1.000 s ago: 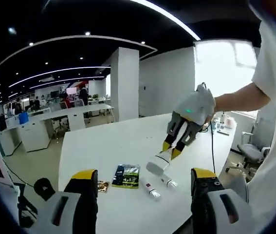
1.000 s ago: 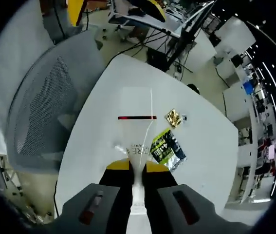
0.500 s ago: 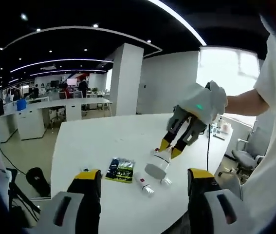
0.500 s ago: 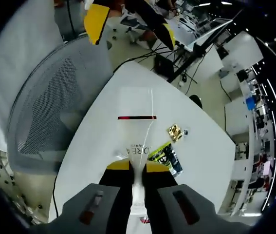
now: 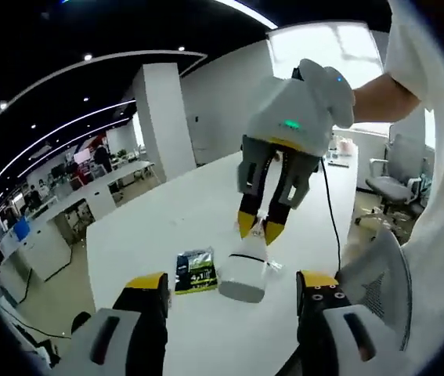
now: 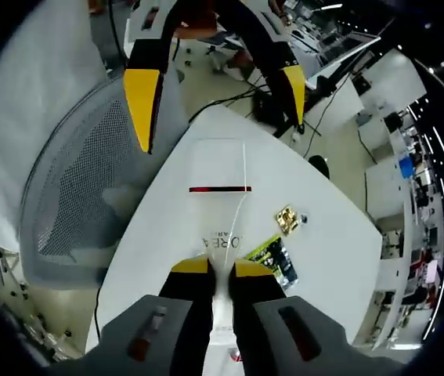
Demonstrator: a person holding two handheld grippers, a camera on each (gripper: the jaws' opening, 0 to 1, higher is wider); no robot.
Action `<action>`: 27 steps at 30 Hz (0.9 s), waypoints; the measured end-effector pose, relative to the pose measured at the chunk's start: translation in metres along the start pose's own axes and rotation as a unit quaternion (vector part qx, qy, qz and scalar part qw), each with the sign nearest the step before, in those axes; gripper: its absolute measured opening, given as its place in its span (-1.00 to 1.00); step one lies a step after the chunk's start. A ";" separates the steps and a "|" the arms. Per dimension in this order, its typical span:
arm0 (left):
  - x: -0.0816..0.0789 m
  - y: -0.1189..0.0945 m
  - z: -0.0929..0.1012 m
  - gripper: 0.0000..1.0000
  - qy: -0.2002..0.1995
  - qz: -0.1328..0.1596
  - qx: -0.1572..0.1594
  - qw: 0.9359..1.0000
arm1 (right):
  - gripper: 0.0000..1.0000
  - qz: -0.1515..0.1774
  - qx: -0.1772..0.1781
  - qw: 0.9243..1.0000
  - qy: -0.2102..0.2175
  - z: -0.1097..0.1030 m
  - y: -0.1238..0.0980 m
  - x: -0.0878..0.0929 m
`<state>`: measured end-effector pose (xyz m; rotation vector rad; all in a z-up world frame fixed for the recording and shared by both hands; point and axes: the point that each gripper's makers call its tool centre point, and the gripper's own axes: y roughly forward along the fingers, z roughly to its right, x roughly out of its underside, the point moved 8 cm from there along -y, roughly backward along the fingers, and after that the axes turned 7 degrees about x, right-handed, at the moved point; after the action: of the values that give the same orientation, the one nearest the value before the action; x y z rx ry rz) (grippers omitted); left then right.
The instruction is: Arrange the skincare products in the storage area until every visible bottle or jar stands upright without overlapping.
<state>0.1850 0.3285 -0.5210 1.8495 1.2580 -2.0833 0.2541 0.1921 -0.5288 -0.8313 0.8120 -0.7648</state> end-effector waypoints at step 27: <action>-0.008 0.037 0.019 -0.31 0.216 -0.139 -0.002 0.966 | -0.89 0.022 0.004 1.000 0.004 -0.007 -0.002 -0.039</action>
<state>0.1928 0.2891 -0.5348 2.3311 1.7026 -1.8426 0.2292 0.2214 -0.5183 -0.8003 0.8314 -0.7317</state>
